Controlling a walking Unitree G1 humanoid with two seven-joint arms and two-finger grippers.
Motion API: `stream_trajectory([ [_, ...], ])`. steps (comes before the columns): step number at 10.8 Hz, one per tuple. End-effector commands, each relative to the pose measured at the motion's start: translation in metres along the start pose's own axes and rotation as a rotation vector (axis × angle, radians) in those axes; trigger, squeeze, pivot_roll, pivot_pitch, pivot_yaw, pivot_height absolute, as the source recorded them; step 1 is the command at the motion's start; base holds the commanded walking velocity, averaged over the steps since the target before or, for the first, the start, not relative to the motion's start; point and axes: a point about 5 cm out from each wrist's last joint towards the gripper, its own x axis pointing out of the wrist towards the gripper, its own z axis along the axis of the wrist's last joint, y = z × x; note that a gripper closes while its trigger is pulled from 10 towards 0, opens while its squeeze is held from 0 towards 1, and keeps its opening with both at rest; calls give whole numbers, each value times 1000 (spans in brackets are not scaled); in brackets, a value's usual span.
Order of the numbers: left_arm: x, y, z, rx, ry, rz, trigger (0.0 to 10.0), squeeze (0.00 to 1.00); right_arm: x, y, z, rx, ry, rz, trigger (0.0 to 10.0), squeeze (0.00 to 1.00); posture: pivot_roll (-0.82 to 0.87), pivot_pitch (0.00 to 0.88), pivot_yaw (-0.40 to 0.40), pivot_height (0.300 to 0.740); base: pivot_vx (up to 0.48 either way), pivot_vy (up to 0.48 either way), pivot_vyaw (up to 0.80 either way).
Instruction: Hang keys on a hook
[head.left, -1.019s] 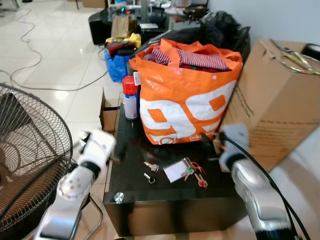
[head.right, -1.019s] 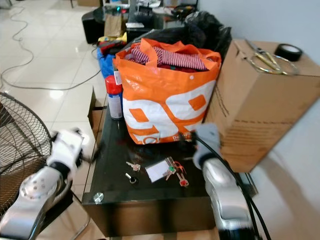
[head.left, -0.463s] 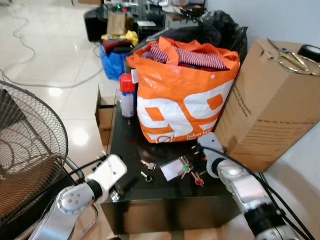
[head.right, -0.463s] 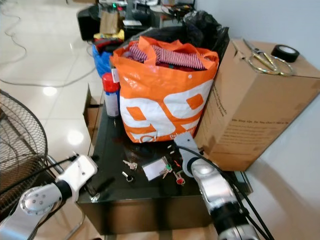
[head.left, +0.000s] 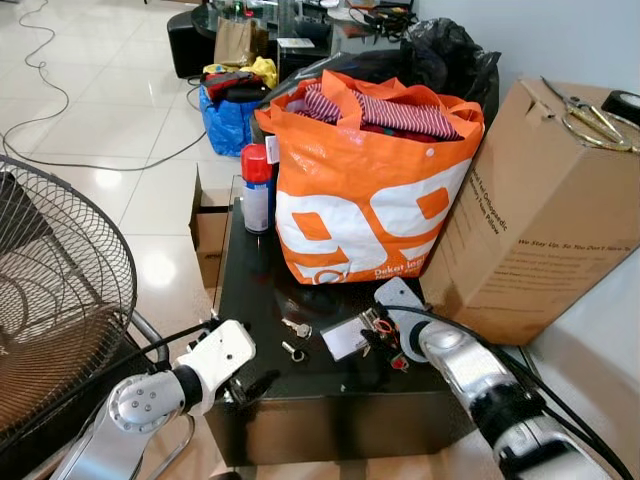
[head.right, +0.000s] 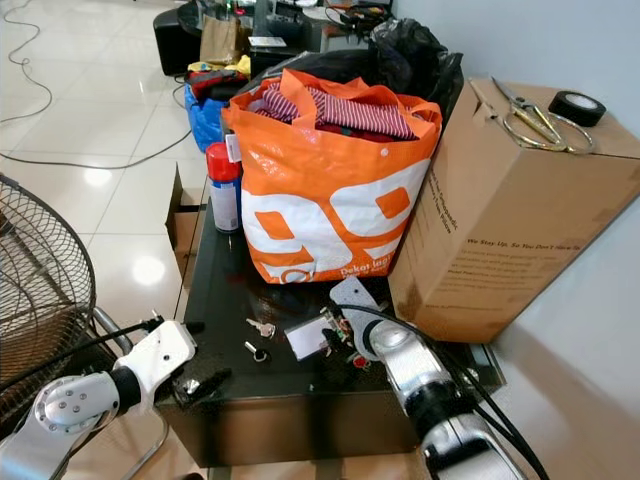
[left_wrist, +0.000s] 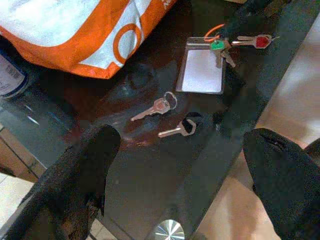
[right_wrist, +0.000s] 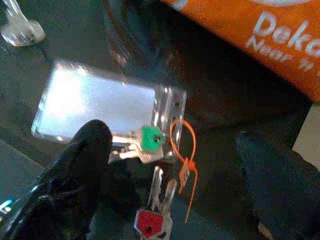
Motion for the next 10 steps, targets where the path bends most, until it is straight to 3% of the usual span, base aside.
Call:
stream_trajectory([
  [1,0,-1,3,14,-13,-16,10000,0,1,-8,0,-4,9,-42,0,0,-29,35,-90,740,0,0,0],
  [7,-2,-4,4,17,-15,-46,10000,0,8,-8,-5,58,39,-84,0,0,-24,64,-80,740,0,0,0],
  [10,-4,-6,6,1,-27,-74,10000,0,10,-5,-7,46,46,-80,0,0,-16,72,-83,740,0,0,0],
])
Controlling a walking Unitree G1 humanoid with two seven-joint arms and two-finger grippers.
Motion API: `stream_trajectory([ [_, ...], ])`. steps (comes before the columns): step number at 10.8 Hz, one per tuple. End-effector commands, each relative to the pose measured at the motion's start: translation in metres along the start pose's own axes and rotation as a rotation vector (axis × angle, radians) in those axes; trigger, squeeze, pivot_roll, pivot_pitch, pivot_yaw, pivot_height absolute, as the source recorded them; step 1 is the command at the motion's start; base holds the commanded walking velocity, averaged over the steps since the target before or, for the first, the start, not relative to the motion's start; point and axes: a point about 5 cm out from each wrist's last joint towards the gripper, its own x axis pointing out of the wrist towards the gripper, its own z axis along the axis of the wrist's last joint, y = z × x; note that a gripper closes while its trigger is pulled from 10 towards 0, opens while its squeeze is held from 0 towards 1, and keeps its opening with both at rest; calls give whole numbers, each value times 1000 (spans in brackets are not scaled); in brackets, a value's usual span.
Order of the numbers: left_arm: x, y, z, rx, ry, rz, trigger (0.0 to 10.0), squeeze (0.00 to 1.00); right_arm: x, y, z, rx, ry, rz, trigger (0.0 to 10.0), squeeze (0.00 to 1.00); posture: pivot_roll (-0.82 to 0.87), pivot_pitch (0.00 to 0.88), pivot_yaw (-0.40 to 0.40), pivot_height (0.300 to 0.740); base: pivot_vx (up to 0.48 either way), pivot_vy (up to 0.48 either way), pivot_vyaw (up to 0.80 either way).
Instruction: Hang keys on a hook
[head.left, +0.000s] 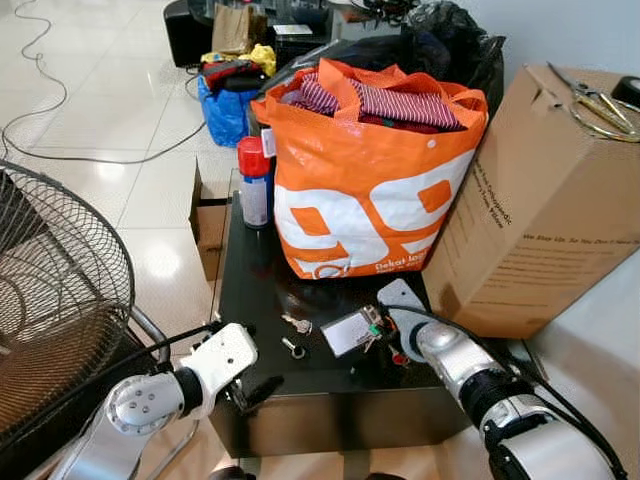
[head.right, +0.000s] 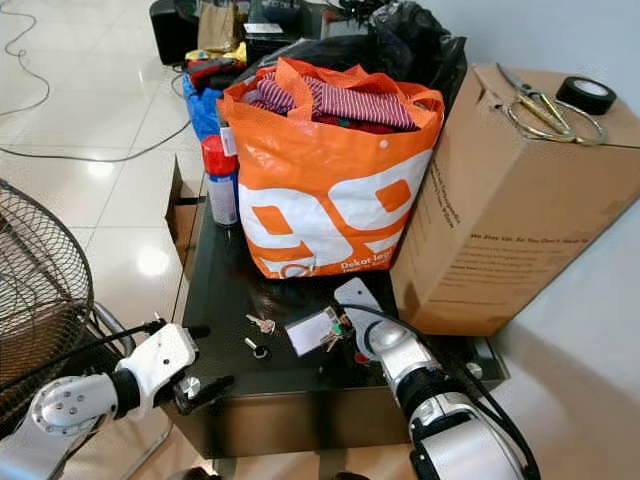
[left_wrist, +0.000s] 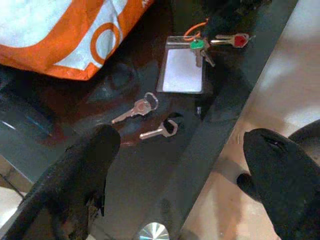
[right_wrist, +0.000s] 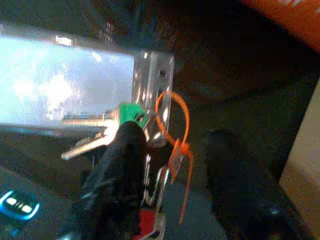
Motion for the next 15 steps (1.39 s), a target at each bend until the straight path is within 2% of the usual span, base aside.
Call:
stream_trajectory([
  [1,-1,-2,3,0,-9,-18,10000,0,-1,-4,2,8,-10,-15,0,0,-15,72,-84,740,0,0,0],
  [6,-1,-4,3,-4,-7,-30,10000,0,1,-4,-1,-7,4,-11,0,0,-16,70,-86,740,0,0,0],
  [11,2,2,8,10,-15,-20,10000,0,0,-7,0,7,-7,-16,0,0,-6,37,-80,740,0,0,0],
  [13,4,7,15,2,-53,19,10000,0,-3,-13,3,25,-59,-20,0,0,8,1,-90,740,0,0,0],
  [14,4,12,24,-34,-101,71,10000,0,-8,-23,7,63,-108,-34,0,0,13,0,-93,740,0,0,0],
  [15,3,18,30,-63,-136,138,10000,0,-20,-33,16,141,-203,-43,0,0,4,0,-89,740,0,0,0],
])
